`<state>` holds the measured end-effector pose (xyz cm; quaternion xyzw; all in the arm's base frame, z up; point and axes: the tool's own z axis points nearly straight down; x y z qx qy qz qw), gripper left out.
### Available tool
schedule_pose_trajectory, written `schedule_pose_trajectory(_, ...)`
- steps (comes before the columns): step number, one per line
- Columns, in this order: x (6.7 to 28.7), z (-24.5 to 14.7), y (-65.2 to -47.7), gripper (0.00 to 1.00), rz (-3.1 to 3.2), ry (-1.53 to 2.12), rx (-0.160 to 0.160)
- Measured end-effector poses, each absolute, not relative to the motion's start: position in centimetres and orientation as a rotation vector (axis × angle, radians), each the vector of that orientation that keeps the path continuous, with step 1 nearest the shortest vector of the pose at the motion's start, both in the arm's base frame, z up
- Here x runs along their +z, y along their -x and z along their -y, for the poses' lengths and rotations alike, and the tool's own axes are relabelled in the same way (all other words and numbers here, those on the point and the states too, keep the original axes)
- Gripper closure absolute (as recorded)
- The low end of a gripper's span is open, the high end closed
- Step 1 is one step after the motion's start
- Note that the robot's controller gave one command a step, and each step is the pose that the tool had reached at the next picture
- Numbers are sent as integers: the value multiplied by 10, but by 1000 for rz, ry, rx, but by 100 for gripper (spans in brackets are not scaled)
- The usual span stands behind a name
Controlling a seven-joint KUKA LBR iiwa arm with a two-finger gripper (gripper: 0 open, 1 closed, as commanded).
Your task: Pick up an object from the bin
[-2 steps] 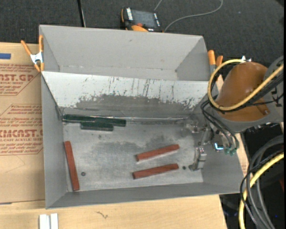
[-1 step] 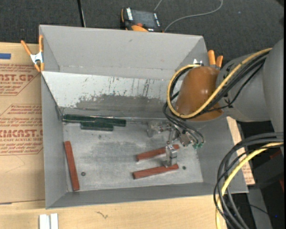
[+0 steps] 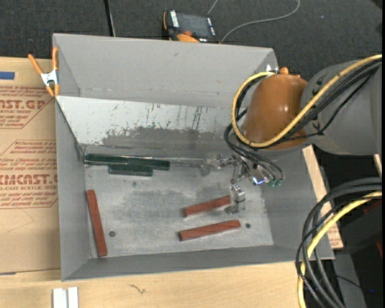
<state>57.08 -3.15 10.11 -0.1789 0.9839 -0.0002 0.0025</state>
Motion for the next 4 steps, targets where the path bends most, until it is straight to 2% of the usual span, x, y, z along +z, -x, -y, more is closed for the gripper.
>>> schedule_pose_trajectory(1,107,40,-566,0,-3090,556,0)
schedule_pose_trajectory(2,68,24,-585,0,-3083,601,3)
schedule_pose_trajectory(3,67,24,-586,0,-3082,599,1)
schedule_pose_trajectory(4,68,24,-586,100,-3081,599,1)
